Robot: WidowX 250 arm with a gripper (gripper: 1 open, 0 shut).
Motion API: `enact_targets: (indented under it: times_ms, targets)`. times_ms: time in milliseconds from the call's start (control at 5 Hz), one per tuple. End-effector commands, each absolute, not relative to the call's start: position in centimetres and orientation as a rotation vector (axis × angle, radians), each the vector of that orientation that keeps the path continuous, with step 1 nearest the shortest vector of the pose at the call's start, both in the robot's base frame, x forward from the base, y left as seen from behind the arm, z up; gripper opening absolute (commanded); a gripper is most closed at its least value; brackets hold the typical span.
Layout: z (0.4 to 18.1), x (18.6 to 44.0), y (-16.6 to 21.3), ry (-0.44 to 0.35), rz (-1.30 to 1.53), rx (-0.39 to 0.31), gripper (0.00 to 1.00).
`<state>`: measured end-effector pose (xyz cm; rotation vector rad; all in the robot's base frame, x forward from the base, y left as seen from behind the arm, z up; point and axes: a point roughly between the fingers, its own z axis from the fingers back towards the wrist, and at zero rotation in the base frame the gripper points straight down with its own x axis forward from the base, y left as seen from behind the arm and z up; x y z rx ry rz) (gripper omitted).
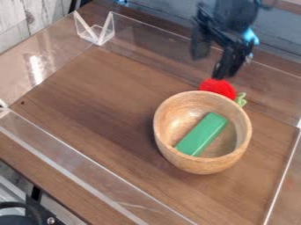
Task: Move the red object to the left side of the table
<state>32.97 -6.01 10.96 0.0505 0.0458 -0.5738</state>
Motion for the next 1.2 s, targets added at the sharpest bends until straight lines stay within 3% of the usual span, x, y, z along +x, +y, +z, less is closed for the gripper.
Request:
enact_targets:
  times_ms: [0,400,1000]
  targets:
    - [10.4,33.8,-6.2,-0.006,-0.737,0.074,1.0]
    - [8.5,36.3,-6.6,-0.04,-0.846,0.12,1.0]
    - [9.0,36.9,-4.3,-0.07,-0.923,0.172,1.0]
